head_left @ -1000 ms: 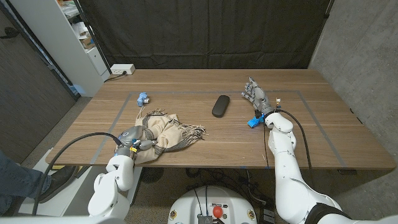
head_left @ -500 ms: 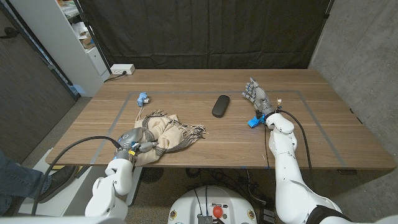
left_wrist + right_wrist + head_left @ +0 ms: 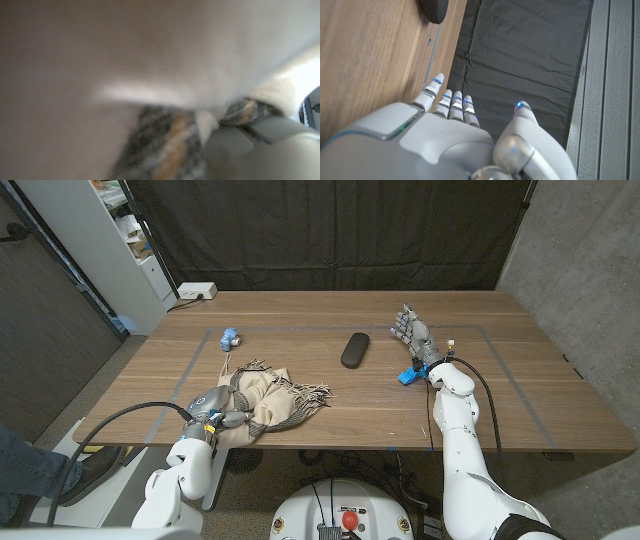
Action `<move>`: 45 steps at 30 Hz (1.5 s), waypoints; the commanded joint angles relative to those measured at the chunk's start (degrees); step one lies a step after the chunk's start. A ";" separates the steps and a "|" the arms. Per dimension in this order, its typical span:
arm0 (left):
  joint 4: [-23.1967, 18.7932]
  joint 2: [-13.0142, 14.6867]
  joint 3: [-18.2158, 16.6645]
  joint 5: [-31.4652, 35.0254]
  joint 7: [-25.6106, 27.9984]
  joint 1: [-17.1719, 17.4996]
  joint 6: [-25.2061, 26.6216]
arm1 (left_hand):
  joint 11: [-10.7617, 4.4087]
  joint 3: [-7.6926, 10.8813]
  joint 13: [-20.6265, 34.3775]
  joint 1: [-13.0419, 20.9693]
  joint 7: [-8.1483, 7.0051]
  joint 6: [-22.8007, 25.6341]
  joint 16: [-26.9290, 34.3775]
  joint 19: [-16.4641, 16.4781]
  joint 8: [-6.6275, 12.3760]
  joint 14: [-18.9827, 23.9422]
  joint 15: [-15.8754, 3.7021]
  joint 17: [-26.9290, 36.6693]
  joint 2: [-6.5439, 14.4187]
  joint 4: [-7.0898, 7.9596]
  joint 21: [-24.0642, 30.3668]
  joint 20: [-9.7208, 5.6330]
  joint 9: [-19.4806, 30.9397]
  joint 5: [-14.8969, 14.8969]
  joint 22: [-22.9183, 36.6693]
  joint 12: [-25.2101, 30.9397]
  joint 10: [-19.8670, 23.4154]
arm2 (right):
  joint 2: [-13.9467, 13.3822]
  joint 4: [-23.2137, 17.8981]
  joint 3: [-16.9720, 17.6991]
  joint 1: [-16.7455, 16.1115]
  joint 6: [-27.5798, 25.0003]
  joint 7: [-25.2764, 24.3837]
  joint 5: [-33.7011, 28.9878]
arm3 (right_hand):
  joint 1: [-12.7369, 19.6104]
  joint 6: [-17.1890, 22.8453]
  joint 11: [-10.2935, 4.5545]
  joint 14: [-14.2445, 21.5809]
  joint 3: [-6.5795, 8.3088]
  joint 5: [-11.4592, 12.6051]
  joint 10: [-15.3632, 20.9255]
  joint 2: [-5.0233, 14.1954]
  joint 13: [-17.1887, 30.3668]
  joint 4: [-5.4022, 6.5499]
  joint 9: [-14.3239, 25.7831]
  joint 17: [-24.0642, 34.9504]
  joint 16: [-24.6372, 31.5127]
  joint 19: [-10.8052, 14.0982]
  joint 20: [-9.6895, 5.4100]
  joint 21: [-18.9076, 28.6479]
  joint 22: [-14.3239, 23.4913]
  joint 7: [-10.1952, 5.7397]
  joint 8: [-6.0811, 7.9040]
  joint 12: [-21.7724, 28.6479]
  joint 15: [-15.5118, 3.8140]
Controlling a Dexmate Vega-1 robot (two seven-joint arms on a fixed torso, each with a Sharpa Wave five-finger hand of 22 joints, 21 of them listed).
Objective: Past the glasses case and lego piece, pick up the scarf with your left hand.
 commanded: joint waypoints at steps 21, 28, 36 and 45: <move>-5.72 -2.56 -0.90 2.01 2.80 1.61 -2.55 | 0.13 3.28 3.96 19.01 -0.67 0.76 1.13 -0.78 0.69 0.10 -1.14 5.47 22.49 -1.64 4.36 -3.13 1.79 0.10 -3.43 0.45 1.27 | -0.34 -1.95 0.14 -1.09 -0.30 0.80 1.51 | -0.08 0.45 -0.01 0.37 -0.03 0.28 0.57 0.48 0.30 -0.34 0.32 0.10 0.28 0.51 0.16 0.08 0.14 0.30 0.49 -0.14 -0.11; -6.78 -2.89 -0.81 2.59 3.51 1.93 -3.07 | 0.30 3.65 4.50 18.76 -0.57 0.92 1.13 -1.00 0.87 0.15 -1.23 6.38 22.29 -1.92 5.34 -3.28 1.79 0.07 -4.42 0.34 1.48 | -0.49 -1.73 0.34 -0.94 -0.08 1.03 1.82 | -0.08 0.44 -0.17 0.43 -0.03 0.28 0.56 0.51 0.30 -0.37 0.32 0.11 0.30 0.55 0.13 0.10 0.14 0.30 0.47 -0.15 -0.08; -8.13 -3.19 -1.51 1.72 3.54 2.48 -4.19 | 0.26 4.14 4.83 18.67 -0.69 0.84 1.16 -1.34 1.05 0.50 -1.19 7.05 22.57 -2.01 6.37 -3.34 1.92 0.06 -5.37 0.17 1.61 | -0.54 -1.86 0.48 -0.95 -0.02 1.20 2.04 | -0.08 0.50 -0.03 0.44 -0.03 0.28 0.58 0.56 0.31 -0.39 0.32 0.12 0.30 0.57 0.11 0.10 0.14 0.33 0.49 -0.14 -0.18; -9.62 -3.76 -3.21 -0.49 2.00 2.72 -6.17 | 0.23 3.92 5.18 18.37 -0.45 1.02 1.51 -1.74 1.32 0.87 -1.24 7.34 22.55 -2.03 7.59 -3.40 1.97 -0.12 -6.47 0.15 2.07 | -0.52 -2.14 0.44 -1.00 -0.15 1.25 2.07 | -0.08 0.52 0.02 0.41 -0.03 0.27 0.60 0.62 0.31 -0.43 0.32 0.12 0.28 0.61 0.06 0.12 0.14 0.34 0.49 -0.14 -0.18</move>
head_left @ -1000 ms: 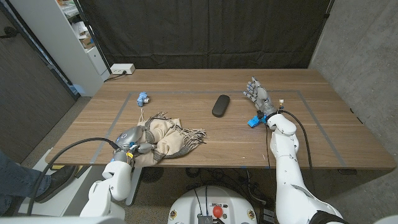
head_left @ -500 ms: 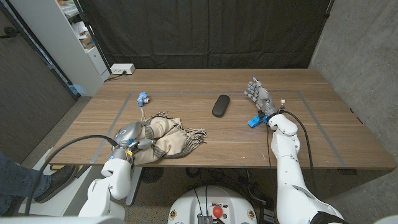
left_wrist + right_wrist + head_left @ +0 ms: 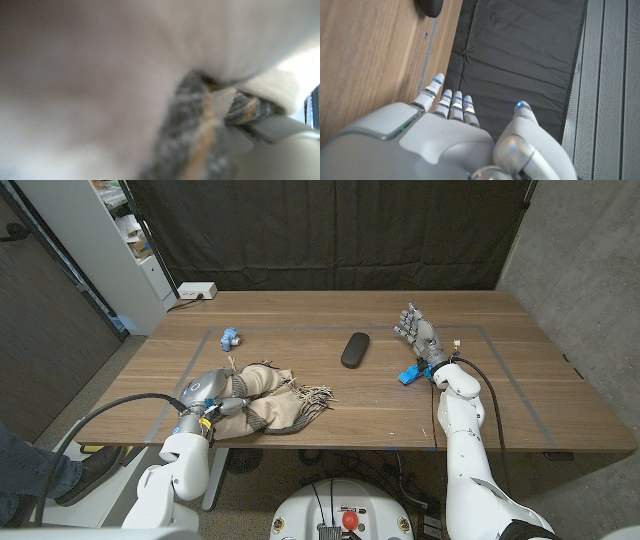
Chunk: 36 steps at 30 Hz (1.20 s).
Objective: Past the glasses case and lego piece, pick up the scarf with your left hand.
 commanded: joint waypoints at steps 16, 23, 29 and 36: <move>-3.27 -1.25 -3.41 -1.85 -2.89 -0.24 -3.76 | -0.05 -0.52 0.66 17.03 -0.25 0.51 1.54 -1.11 0.72 0.54 -1.14 0.45 17.78 -0.16 2.47 -3.77 0.39 -0.20 -1.73 0.06 0.99 | 0.24 0.12 -0.02 0.04 0.40 -0.16 0.25 | -0.11 0.54 -0.06 0.47 0.09 0.25 0.61 0.63 0.31 -0.34 0.32 0.15 0.29 0.58 0.10 0.10 0.14 0.25 0.48 -0.15 -0.14; -3.72 -1.19 -3.86 -1.71 -3.56 -0.61 -4.75 | -0.42 -1.22 0.63 16.36 0.01 1.48 2.44 -1.32 1.20 1.73 -0.96 0.08 18.00 0.21 3.27 -3.84 0.28 -0.32 -2.33 0.22 1.89 | 0.46 0.27 0.02 0.10 0.86 -0.65 0.28 | -0.12 0.51 0.00 0.47 0.09 0.25 0.61 0.64 0.31 -0.35 0.32 0.15 0.28 0.59 0.10 0.10 0.14 0.29 0.46 -0.15 -0.14; -4.22 -1.25 -4.12 -1.63 -4.26 -1.07 -5.24 | -0.62 -1.52 0.75 16.24 -0.36 1.51 3.00 -1.34 1.42 2.08 -1.31 -0.07 18.22 0.14 3.86 -3.95 0.34 -0.30 -2.67 0.29 2.33 | 0.46 -0.10 -0.06 0.01 0.83 -0.72 0.25 | -0.12 0.51 0.00 0.47 0.09 0.25 0.61 0.64 0.31 -0.35 0.32 0.15 0.28 0.59 0.10 0.10 0.14 0.29 0.46 -0.15 -0.14; -4.61 -1.37 -4.26 -1.60 -5.05 -1.90 -5.56 | -0.09 -1.79 1.00 16.26 -0.29 1.43 3.53 -1.58 1.58 1.79 -1.43 -0.04 18.44 0.02 4.42 -3.99 0.34 -0.28 -2.89 0.40 2.41 | 0.24 -0.51 -0.25 0.08 0.40 -0.68 0.00 | -0.12 0.51 0.00 0.47 0.09 0.25 0.61 0.64 0.31 -0.35 0.32 0.15 0.28 0.59 0.10 0.10 0.14 0.29 0.46 -0.15 -0.14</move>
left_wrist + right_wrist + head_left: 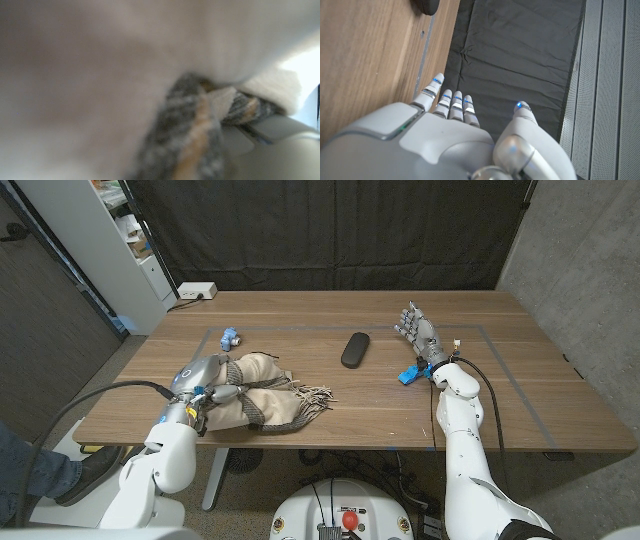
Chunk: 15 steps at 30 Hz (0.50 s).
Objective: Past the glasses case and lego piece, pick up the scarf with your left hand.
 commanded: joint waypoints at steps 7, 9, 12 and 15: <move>-1.42 -0.25 -0.85 -0.32 -1.59 -1.48 -1.83 | 0.37 -0.34 0.43 17.04 -0.17 0.72 0.91 -0.68 0.71 -0.04 -0.84 0.17 17.74 -0.16 1.00 -4.30 0.34 -0.09 -0.12 0.57 0.52 | -0.31 -0.73 -0.35 0.17 -0.41 0.15 -0.21 | 0.18 0.20 0.00 0.47 0.09 0.25 0.62 0.34 0.31 -0.35 0.32 0.15 0.28 0.59 0.10 0.10 0.14 -0.02 0.46 -0.15 -0.14; -1.86 -0.33 -0.94 -0.27 -1.59 -1.51 -2.02 | 0.39 -0.45 0.45 17.03 -0.22 0.60 0.94 -0.76 0.78 -0.09 -0.86 -0.10 17.72 -0.20 1.15 -4.34 0.43 -0.09 -0.16 0.67 0.70 | -0.33 -0.88 -0.36 0.16 -0.42 0.17 -0.20 | 0.18 0.20 0.00 0.47 0.09 0.25 0.62 0.34 0.31 -0.35 0.32 0.15 0.28 0.59 0.10 0.10 0.14 -0.02 0.46 -0.15 -0.14; -2.38 -0.48 -1.05 -0.05 -1.59 -1.51 -2.21 | 0.42 -0.51 0.48 17.04 -0.23 0.62 1.11 -0.78 0.80 -0.10 -0.89 -0.11 17.76 -0.21 1.28 -4.40 0.38 -0.08 -0.18 0.71 0.74 | -0.38 -1.07 -0.32 0.17 -0.46 0.28 -0.09 | 0.18 0.20 0.00 0.47 0.09 0.25 0.62 0.34 0.31 -0.35 0.32 0.15 0.28 0.59 0.10 0.10 0.14 -0.02 0.46 -0.15 -0.14; -3.13 -0.70 -1.32 -0.21 -1.70 -1.35 -2.50 | 0.42 -0.59 0.50 17.09 -0.10 0.83 1.51 -0.96 0.92 -0.18 -0.90 0.11 17.79 -0.27 1.45 -4.53 0.32 -0.06 -0.22 0.75 0.71 | -0.45 -1.20 -0.32 0.17 -0.49 0.40 -0.02 | 0.18 0.20 0.00 0.47 0.09 0.25 0.62 0.34 0.31 -0.35 0.32 0.15 0.28 0.59 0.10 0.10 0.14 -0.02 0.46 -0.15 -0.14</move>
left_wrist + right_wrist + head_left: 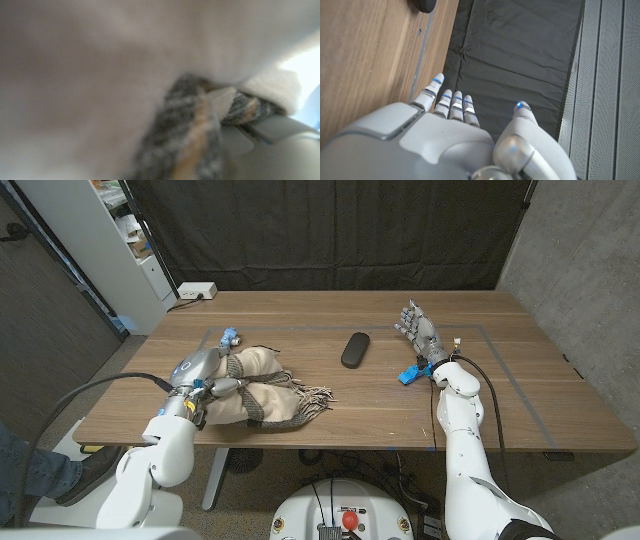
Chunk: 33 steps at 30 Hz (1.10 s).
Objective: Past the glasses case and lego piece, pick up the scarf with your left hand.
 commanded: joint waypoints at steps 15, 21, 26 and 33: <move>-4.30 -1.38 -1.49 0.50 -0.85 -0.23 -1.95 | -0.02 -0.63 0.33 17.15 -0.44 1.11 1.76 -0.69 0.90 -0.40 -0.77 -0.07 17.85 0.05 1.52 -4.85 0.15 -0.03 -0.07 0.95 0.72 | -0.36 -0.81 -0.04 0.10 -0.39 0.71 0.37 | 0.18 0.20 0.00 0.47 0.09 0.25 0.62 0.34 0.31 -0.35 0.32 0.15 0.28 0.59 0.10 0.10 0.14 -0.01 0.46 -0.15 -0.14; -4.98 -1.55 -1.57 0.82 -1.00 -0.50 -2.47 | 0.00 -0.74 0.35 17.13 -0.32 1.20 2.00 -0.69 1.00 -0.71 -0.89 -0.34 17.92 0.04 1.74 -4.92 0.04 -0.03 -0.11 1.14 0.88 | -0.30 -1.12 0.05 -0.06 -0.41 0.74 0.55 | 0.18 0.20 0.00 0.47 0.09 0.25 0.62 0.34 0.31 -0.35 0.32 0.15 0.28 0.59 0.10 0.10 0.14 -0.01 0.46 -0.15 -0.14; -5.51 -1.70 -1.62 1.60 -2.39 -1.13 -1.89 | -0.04 -0.76 0.38 17.06 -0.29 0.86 2.49 -0.81 1.01 -0.72 -0.81 -0.17 18.00 0.07 1.92 -5.00 0.06 0.00 -0.12 1.25 0.78 | -0.30 -1.18 0.18 -0.18 -0.56 0.75 0.68 | 0.18 0.20 0.00 0.47 0.09 0.25 0.62 0.34 0.31 -0.35 0.32 0.15 0.28 0.59 0.10 0.10 0.14 -0.01 0.46 -0.15 -0.14; -6.86 -1.78 -2.42 1.04 -3.90 -1.93 -2.00 | -0.06 -0.81 0.37 16.82 -0.29 0.93 2.61 -0.89 1.11 -1.07 -0.91 -0.48 18.13 0.19 2.17 -4.89 -0.07 0.01 -0.13 1.31 0.50 | -0.30 -0.80 0.00 -0.05 -0.64 0.90 0.53 | 0.18 0.20 0.00 0.47 0.09 0.25 0.62 0.34 0.31 -0.35 0.32 0.15 0.28 0.59 0.10 0.10 0.14 -0.01 0.46 -0.15 -0.14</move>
